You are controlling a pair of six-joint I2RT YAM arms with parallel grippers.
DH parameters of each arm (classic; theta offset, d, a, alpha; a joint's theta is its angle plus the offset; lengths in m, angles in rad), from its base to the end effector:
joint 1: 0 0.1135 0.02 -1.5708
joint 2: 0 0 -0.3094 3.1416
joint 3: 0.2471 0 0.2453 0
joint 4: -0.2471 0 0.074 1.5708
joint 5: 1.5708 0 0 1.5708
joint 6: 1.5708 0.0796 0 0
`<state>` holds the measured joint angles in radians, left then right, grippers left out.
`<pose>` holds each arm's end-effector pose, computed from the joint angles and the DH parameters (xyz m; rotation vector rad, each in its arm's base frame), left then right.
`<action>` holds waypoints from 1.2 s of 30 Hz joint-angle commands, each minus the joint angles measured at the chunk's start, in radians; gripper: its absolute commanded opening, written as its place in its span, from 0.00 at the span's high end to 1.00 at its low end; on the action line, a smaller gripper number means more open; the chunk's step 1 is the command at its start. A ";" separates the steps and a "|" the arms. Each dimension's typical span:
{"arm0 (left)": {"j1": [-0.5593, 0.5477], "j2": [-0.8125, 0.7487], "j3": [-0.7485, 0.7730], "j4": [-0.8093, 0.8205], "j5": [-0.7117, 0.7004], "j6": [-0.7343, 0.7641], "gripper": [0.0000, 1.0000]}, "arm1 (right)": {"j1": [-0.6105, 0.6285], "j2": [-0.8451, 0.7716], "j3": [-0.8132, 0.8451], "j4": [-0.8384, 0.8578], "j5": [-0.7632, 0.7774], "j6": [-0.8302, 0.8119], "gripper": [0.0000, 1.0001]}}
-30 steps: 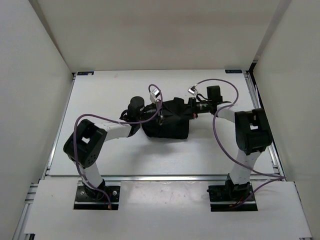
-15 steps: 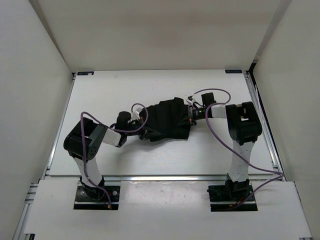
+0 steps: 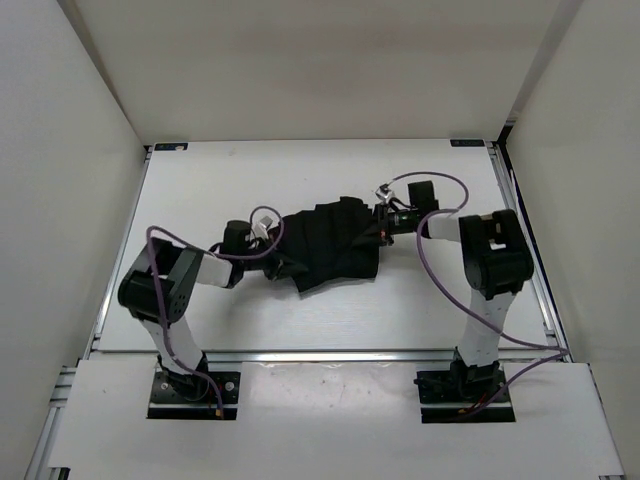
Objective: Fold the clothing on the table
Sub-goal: Fold the skirt
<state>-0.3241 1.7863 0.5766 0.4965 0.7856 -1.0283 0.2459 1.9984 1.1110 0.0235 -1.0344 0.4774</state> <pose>0.2900 -0.1568 0.1292 -0.4194 2.5205 -1.5296 0.3902 0.1685 0.1613 -0.2219 2.4285 1.5814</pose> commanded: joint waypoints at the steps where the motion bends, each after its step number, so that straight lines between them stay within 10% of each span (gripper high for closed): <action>1: 0.033 -0.187 0.145 -0.001 -0.042 0.033 1.00 | -0.066 -0.128 -0.074 0.443 -0.246 0.283 1.00; 3: 0.036 -0.221 0.205 0.008 -0.052 0.005 0.99 | -0.076 -0.151 -0.083 0.599 -0.277 0.408 1.00; 8: 0.007 -0.162 0.293 0.028 -0.046 -0.030 0.99 | -0.034 -0.055 0.093 0.262 -0.208 0.166 1.00; 14: -0.026 0.093 0.330 0.024 -0.032 0.010 1.00 | -0.031 0.126 0.128 0.352 -0.133 0.302 1.00; 21: 0.031 0.323 0.405 0.042 -0.060 -0.022 1.00 | -0.037 0.231 0.228 -0.020 0.046 0.044 1.00; 36: -0.022 -0.119 0.389 0.014 -0.045 -0.004 0.99 | -0.005 0.025 0.090 0.415 -0.158 0.351 1.00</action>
<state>-0.3058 1.7687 1.0203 0.5549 0.7307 -1.0710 0.2253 1.9644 1.1851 0.3393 -1.1584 0.7353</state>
